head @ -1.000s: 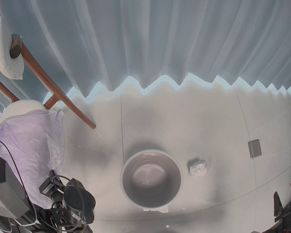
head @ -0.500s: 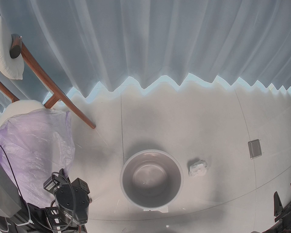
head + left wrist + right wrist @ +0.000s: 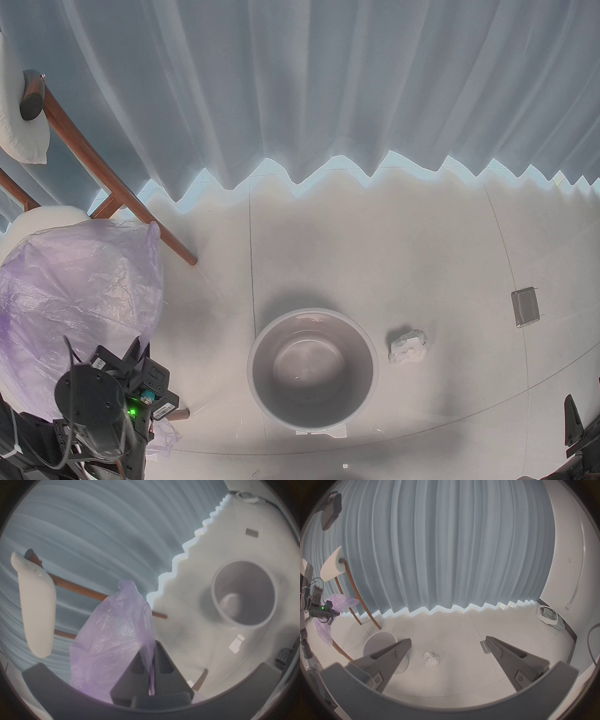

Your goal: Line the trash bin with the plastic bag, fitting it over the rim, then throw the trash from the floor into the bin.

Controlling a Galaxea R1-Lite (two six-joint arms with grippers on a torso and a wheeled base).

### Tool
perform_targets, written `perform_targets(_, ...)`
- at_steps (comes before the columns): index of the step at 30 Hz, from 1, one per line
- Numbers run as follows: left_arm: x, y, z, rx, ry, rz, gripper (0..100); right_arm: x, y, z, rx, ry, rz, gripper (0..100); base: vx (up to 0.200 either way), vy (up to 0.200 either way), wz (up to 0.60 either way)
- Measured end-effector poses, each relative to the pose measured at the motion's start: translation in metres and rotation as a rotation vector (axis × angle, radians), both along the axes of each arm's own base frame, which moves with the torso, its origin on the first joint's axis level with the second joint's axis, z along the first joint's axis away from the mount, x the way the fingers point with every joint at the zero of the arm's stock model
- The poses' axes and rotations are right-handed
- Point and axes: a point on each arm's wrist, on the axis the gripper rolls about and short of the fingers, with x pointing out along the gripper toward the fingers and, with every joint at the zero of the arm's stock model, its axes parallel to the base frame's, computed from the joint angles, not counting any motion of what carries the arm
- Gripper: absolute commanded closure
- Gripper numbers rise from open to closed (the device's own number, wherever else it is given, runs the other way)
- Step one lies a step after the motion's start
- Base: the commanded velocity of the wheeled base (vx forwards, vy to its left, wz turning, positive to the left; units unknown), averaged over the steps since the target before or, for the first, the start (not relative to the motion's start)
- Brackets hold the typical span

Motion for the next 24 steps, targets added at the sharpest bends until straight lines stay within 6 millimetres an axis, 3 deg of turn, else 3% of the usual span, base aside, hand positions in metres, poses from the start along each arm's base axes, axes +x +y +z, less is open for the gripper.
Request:
perform_targets(12,-0.02,0.002,0.026,-0.198,-0.065,-0.222,100,0.0,0.0,0.0,0.0,0.0,0.0,0,0.0,0.0,0.0)
perform_targets(19,-0.027,-0.001,0.029,-0.321,-0.029,-0.433,100,0.0,0.0,0.0,0.0,0.0,0.0,0,0.0,0.0,0.0)
perform_targets(24,-0.029,-0.001,0.027,-0.378,0.008,-0.457,100,0.0,0.0,0.0,0.0,0.0,0.0,0,0.0,0.0,0.0)
